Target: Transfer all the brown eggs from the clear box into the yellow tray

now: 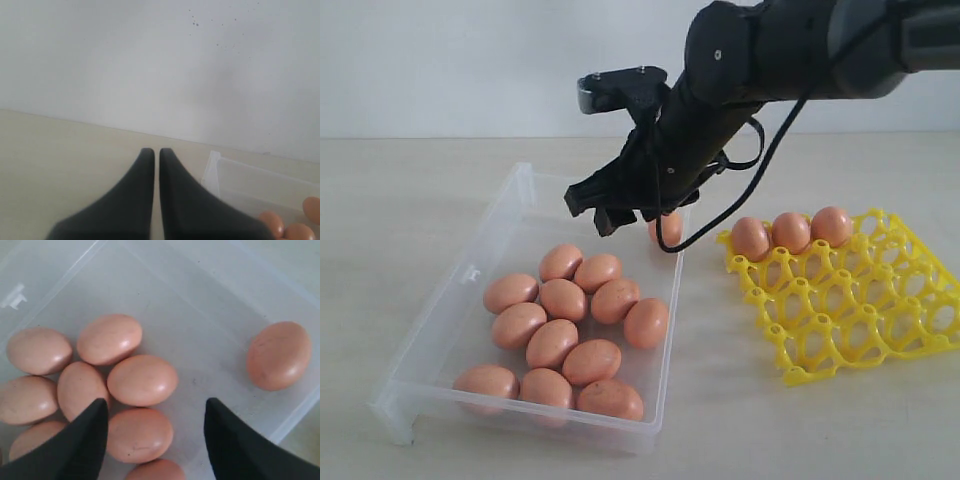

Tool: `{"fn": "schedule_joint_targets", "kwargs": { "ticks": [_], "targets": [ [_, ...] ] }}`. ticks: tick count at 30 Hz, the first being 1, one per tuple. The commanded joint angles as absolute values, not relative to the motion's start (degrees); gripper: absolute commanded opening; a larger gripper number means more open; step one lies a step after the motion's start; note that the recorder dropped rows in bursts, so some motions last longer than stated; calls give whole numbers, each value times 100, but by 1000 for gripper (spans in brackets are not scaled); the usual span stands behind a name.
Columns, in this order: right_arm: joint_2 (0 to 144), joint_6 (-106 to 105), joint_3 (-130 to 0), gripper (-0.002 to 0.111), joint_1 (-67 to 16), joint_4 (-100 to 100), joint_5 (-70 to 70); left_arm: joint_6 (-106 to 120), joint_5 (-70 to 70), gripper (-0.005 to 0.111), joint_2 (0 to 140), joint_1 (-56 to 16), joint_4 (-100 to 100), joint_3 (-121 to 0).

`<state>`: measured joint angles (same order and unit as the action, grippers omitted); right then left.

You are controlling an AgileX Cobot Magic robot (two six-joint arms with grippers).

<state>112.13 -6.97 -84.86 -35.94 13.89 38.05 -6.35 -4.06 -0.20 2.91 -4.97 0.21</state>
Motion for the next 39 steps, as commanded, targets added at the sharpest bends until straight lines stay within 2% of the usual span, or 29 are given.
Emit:
{"fn": "schedule_joint_targets", "kwargs": {
  "ticks": [1,7,14,22,39],
  "targets": [
    [11508,-828,-8711,53,-3593,1522,3825,-642,-395,4,0,269,-500,0],
    [11858,-904,-8826,53,-3593,1761,3238,-642,-395,4,0,269,-500,0],
    [12291,-939,-9287,53,-3749,2066,3167,-642,-395,4,0,269,-500,0],
    [12704,-857,-9911,52,-4110,2128,3398,-642,-395,4,0,269,-500,0],
    [13036,-307,-9950,52,-4112,1420,3781,-642,-395,4,0,269,-500,0]
  ]
}}
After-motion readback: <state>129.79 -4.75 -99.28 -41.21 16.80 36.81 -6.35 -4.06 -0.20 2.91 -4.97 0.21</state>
